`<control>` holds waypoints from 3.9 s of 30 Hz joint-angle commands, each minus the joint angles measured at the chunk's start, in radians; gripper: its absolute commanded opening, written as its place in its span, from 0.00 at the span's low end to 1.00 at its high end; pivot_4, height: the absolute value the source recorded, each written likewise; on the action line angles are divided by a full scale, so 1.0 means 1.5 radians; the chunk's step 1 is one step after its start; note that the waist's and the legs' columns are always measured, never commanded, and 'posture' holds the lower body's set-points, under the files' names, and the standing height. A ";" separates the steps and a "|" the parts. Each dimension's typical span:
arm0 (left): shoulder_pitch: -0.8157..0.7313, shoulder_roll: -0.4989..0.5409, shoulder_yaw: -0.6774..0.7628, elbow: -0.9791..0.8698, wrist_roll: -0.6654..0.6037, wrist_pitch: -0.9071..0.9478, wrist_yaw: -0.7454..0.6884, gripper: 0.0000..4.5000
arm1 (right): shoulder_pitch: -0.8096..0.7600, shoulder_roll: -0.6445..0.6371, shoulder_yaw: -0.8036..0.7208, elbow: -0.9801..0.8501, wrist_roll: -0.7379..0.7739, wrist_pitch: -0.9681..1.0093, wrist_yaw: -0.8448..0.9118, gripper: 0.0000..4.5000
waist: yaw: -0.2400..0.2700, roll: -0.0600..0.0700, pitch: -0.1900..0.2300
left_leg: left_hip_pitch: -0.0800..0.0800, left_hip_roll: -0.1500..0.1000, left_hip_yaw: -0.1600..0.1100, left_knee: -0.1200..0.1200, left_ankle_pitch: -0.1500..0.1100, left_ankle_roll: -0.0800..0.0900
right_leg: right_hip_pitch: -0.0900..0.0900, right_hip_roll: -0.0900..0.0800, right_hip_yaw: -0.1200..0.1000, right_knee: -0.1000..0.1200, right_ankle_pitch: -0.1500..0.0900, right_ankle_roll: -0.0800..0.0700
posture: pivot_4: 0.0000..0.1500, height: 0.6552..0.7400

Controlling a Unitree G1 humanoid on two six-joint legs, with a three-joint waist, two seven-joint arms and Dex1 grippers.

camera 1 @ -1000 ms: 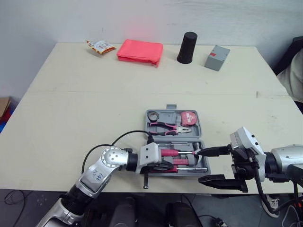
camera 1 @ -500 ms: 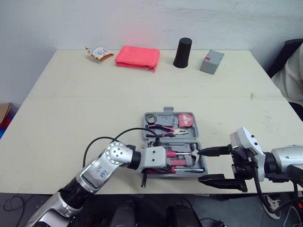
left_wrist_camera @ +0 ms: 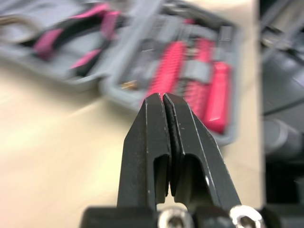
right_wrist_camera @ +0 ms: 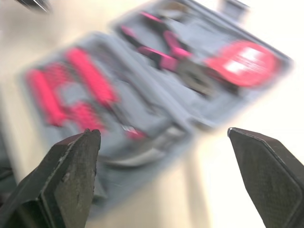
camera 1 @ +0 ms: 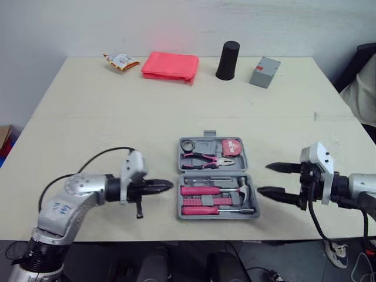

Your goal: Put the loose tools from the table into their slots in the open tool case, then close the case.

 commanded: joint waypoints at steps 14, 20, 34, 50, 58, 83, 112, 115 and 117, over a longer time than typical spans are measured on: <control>-0.136 -0.111 -0.150 0.185 0.161 -0.117 0.038 0.00 | -0.155 0.110 0.173 0.153 -0.170 -0.126 0.032 0.01 | -0.003 0.000 0.001 | -0.002 0.000 0.006 0.001 0.002 -0.004 | -0.006 0.001 -0.002 0.004 0.000 0.001 | 1.00 0.95; -0.153 -0.142 -0.178 0.187 0.172 -0.070 0.052 0.00 | -0.188 0.164 0.202 0.163 -0.188 -0.131 0.021 0.01 | -0.003 0.000 0.001 | -0.001 0.000 0.005 0.000 0.003 -0.004 | -0.005 0.001 -0.002 0.005 0.001 0.002 | 1.00 0.95; -0.179 -0.112 -0.157 0.242 0.221 -0.042 0.077 0.00 | -0.207 0.187 0.190 0.189 -0.219 -0.125 0.019 0.01 | -0.003 0.000 0.001 | -0.001 0.000 0.004 0.000 0.005 -0.005 | -0.006 0.001 -0.002 0.006 0.001 0.002 | 1.00 0.95; -0.175 -0.101 -0.134 0.226 0.190 -0.054 0.061 0.00 | -0.210 0.179 0.182 0.194 -0.224 -0.124 0.031 0.01 | -0.007 0.000 0.001 | -0.002 0.000 0.005 -0.001 0.005 -0.005 | -0.007 0.001 -0.002 0.007 0.000 0.002 | 1.00 0.95; -0.191 -0.133 -0.149 0.232 0.199 -0.056 0.062 0.00 | -0.245 0.200 0.192 0.217 -0.233 -0.124 0.028 0.01 | -0.003 0.000 0.001 | -0.002 0.000 0.005 0.000 0.005 -0.005 | -0.007 0.001 -0.002 0.008 0.000 0.002 | 1.00 0.95; -0.272 -0.146 0.046 0.168 0.055 0.305 0.195 0.99 | -0.297 0.199 0.083 0.096 -0.096 0.270 -0.109 1.00 | 0.000 -0.002 0.002 | -0.004 0.000 0.003 0.000 0.006 -0.005 | -0.009 0.000 0.003 0.009 0.000 0.001 | 1.00 0.95; -0.310 -0.215 -0.032 0.270 0.073 0.285 0.253 0.00 | -0.402 0.334 0.094 0.187 -0.114 0.381 -0.312 0.01 | -0.005 -0.003 0.003 | -0.002 0.000 0.008 -0.001 0.007 -0.006 | -0.011 0.001 0.003 0.011 0.000 0.002 | 1.00 0.95; -0.309 -0.215 -0.038 0.267 0.070 0.288 0.245 0.00 | -0.402 0.338 0.093 0.183 -0.113 0.382 -0.315 0.01 | -0.005 -0.003 0.003 | -0.002 0.000 0.008 -0.001 0.007 -0.006 | -0.011 0.001 0.003 0.011 0.000 0.002 | 1.00 0.95; -0.308 -0.218 -0.036 0.263 0.070 0.282 0.246 0.00 | -0.400 0.339 0.090 0.176 -0.111 0.381 -0.316 0.01 | -0.005 -0.003 0.003 | -0.002 0.000 0.008 -0.001 0.007 -0.006 | -0.011 0.001 0.003 0.011 0.000 0.002 | 1.00 0.95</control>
